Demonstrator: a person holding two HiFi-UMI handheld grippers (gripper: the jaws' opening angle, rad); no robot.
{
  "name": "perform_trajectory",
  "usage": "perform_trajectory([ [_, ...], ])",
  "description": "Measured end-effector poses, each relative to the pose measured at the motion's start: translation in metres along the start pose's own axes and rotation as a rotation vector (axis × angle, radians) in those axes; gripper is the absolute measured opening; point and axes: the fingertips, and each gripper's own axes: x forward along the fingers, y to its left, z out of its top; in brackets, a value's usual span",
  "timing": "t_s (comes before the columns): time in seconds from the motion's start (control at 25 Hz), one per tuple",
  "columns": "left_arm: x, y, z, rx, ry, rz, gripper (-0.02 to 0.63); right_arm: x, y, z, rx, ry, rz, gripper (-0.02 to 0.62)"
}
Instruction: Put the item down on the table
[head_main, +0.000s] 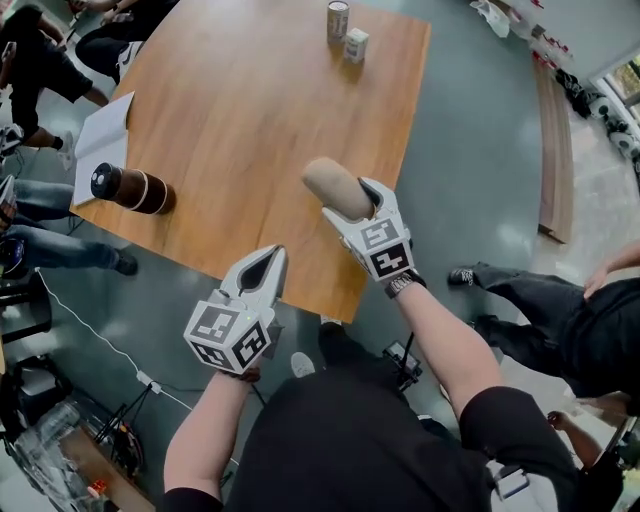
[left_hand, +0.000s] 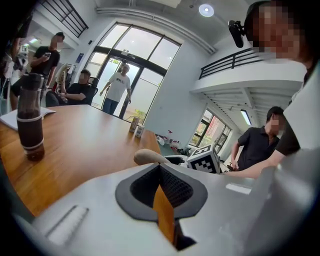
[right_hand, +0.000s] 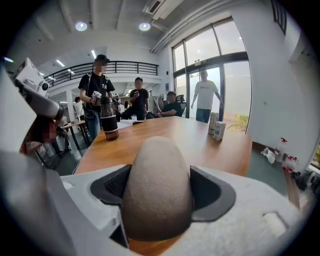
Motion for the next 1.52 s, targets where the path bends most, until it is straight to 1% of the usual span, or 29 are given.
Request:
perform_trajectory([
  [0.28, 0.012, 0.009, -0.003, -0.008, 0.018, 0.014, 0.009, 0.034, -0.012, -0.019, -0.02, 0.054, 0.013, 0.353],
  [0.56, 0.017, 0.015, -0.001, -0.016, 0.029, 0.019, 0.009, 0.051, -0.012, -0.029, -0.053, 0.086, 0.018, 0.353],
  [0.8, 0.011, 0.019, 0.002, -0.01, 0.022, 0.027, 0.009, 0.059, -0.011, -0.038, -0.085, 0.104, -0.003, 0.356],
  [0.96, 0.002, 0.02, 0.002, -0.008, 0.02, 0.026, 0.009, 0.061, -0.008, -0.048, -0.084, 0.132, -0.012, 0.359],
  [1.16, -0.008, 0.024, 0.005, 0.008, 0.011, 0.007, 0.009, 0.064, -0.008, -0.051, -0.092, 0.159, -0.028, 0.364],
  [1.32, -0.02, 0.022, 0.006, 0.029, 0.005, -0.015, 0.009, 0.054, -0.001, -0.05, -0.072, 0.16, -0.044, 0.377],
  [1.52, -0.031, 0.02, 0.009, 0.048, -0.009, -0.048, 0.009, 0.035, 0.009, -0.031, -0.058, 0.106, -0.086, 0.379],
])
